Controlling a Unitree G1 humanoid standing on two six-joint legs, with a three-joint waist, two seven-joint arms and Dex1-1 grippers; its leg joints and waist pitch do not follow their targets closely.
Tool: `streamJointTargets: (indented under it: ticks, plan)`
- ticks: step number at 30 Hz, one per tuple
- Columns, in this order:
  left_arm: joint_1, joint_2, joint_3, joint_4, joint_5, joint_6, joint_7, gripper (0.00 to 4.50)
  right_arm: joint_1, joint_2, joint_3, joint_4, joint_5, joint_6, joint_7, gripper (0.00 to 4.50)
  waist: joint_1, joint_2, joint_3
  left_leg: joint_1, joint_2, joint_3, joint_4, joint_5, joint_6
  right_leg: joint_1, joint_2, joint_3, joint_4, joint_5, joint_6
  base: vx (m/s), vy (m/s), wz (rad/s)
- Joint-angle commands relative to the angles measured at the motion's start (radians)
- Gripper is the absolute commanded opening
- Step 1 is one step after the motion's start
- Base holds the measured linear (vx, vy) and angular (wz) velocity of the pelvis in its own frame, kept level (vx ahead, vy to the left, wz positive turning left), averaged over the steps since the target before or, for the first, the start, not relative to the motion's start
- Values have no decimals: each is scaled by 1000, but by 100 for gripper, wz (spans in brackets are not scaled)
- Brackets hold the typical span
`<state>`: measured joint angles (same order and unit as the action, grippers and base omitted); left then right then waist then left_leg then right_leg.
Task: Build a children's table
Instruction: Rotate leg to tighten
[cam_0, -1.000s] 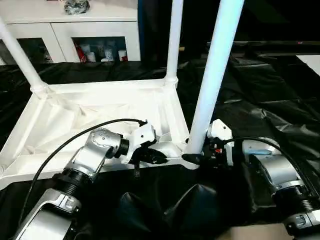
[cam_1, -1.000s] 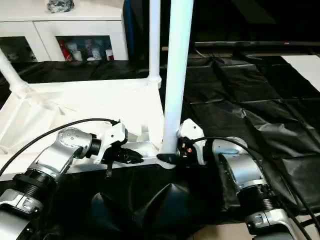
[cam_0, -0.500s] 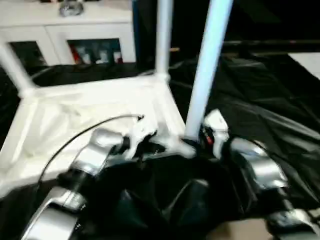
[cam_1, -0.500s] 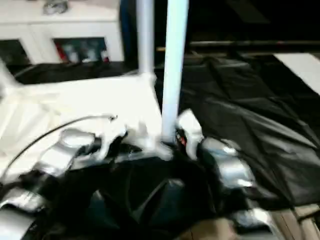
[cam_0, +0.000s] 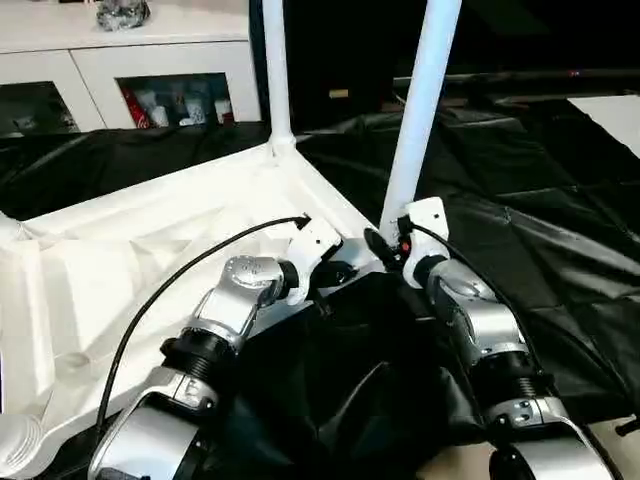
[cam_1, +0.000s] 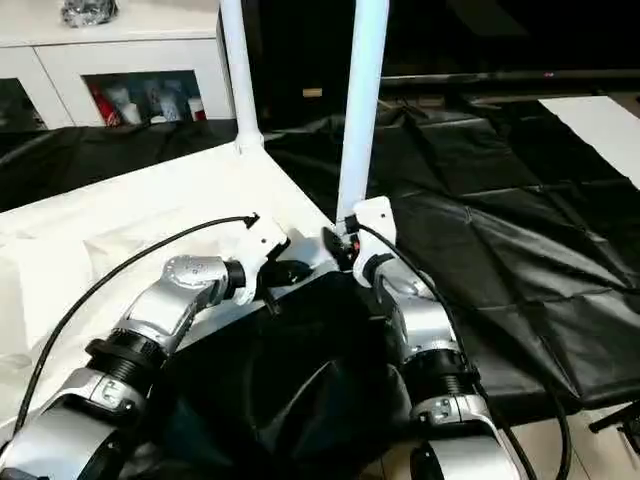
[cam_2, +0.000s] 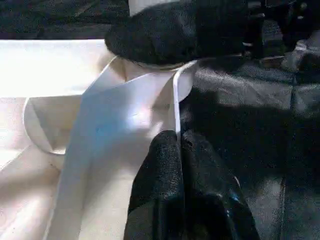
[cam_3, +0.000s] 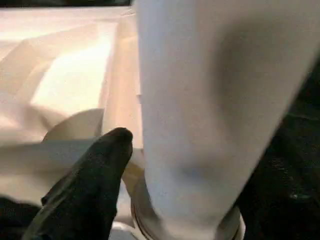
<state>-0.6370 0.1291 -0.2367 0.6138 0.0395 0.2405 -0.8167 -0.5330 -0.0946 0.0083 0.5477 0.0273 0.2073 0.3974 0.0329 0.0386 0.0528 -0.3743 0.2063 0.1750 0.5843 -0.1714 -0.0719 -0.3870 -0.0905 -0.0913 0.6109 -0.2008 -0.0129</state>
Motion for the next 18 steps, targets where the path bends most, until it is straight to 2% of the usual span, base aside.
streamJointTargets:
  ticks: [1, 3, 5, 6, 7, 9, 11, 12, 14, 15, 18]
  plan:
    - [-19, -10, -26, -52, -9, -51, -47, 0, 28, -14, 55, -37, 7, 11, 92, 323, 3, 6, -68, 12, 21, -5, -64, -212, 43, 52, -51, 50, -76, -98, -234, 0, 0, 0]
    - [-17, 0, -24, -52, -8, -55, -55, 0, 49, -56, 60, -73, 12, 3, 151, 323, 8, 2, -70, 10, 20, -5, -60, -187, 53, 58, -51, 50, -71, -52, -241, 0, 0, 0]
    - [-14, 16, -24, -51, -6, -61, -66, 0, 92, -132, 77, -138, 27, -11, 272, 323, 13, 4, -70, 10, 20, -4, -59, -179, 63, 57, -52, 50, -71, -47, -241, 0, 0, 0]
    - [-14, 23, -24, -50, -5, -63, -71, 0, 110, -163, 84, -165, 37, -14, 324, 323, 22, 2, -72, 9, 22, -3, -55, -162, 83, 59, -52, 51, -67, -16, -243, 0, 0, 0]
    - [-14, 31, -24, -50, -7, -66, -79, 0, 135, -210, 91, -198, 54, -21, 398, 323, 24, -1, -71, 8, 22, -3, -54, -158, 88, 59, -52, 51, -67, -12, -246, 0, 0, 0]
    - [-13, 38, -24, -51, -8, -68, -85, 0, 148, -240, 90, -216, 73, -16, 443, 323, 31, -1, -69, 10, 23, -3, -55, -175, 95, 58, -54, 50, -72, -55, -245, 0, 0, 0]
    - [-13, 44, -25, -51, -9, -70, -89, 0, 157, -262, 86, -230, 88, -8, 476, 323, 31, -2, -68, 8, 22, -4, -56, -181, 92, 59, -53, 48, -73, -78, -243, 0, 0, 0]
    - [-8, 62, -27, -51, -9, -82, -107, 0, 175, -336, 70, -246, 110, -14, 560, 323, 31, -4, -67, 9, 22, -3, -56, -191, 88, 56, -54, 48, -77, -111, -239, 0, 0, 0]
    - [-4, 72, -28, -52, -10, -88, -120, 0, 180, -384, 58, -244, 113, -29, 601, 323, 35, -9, -68, 12, 23, -2, -54, -197, 94, 57, -52, 49, -79, -122, -237, 0, 0, 0]
    - [-2, 76, -30, -54, -11, -91, -129, 0, 179, -406, 50, -239, 113, -37, 613, 323, 37, -5, -67, 5, 23, -3, -54, -184, 101, 58, -54, 48, -75, -119, -235, 0, 0, 0]
    - [4, 84, -33, -62, -15, -96, -149, 0, 169, -443, 29, -213, 99, -70, 612, 323, 31, -10, -68, 2, 20, -4, -53, -176, 100, 58, -54, 45, -76, -136, -229, 0, 0, 0]
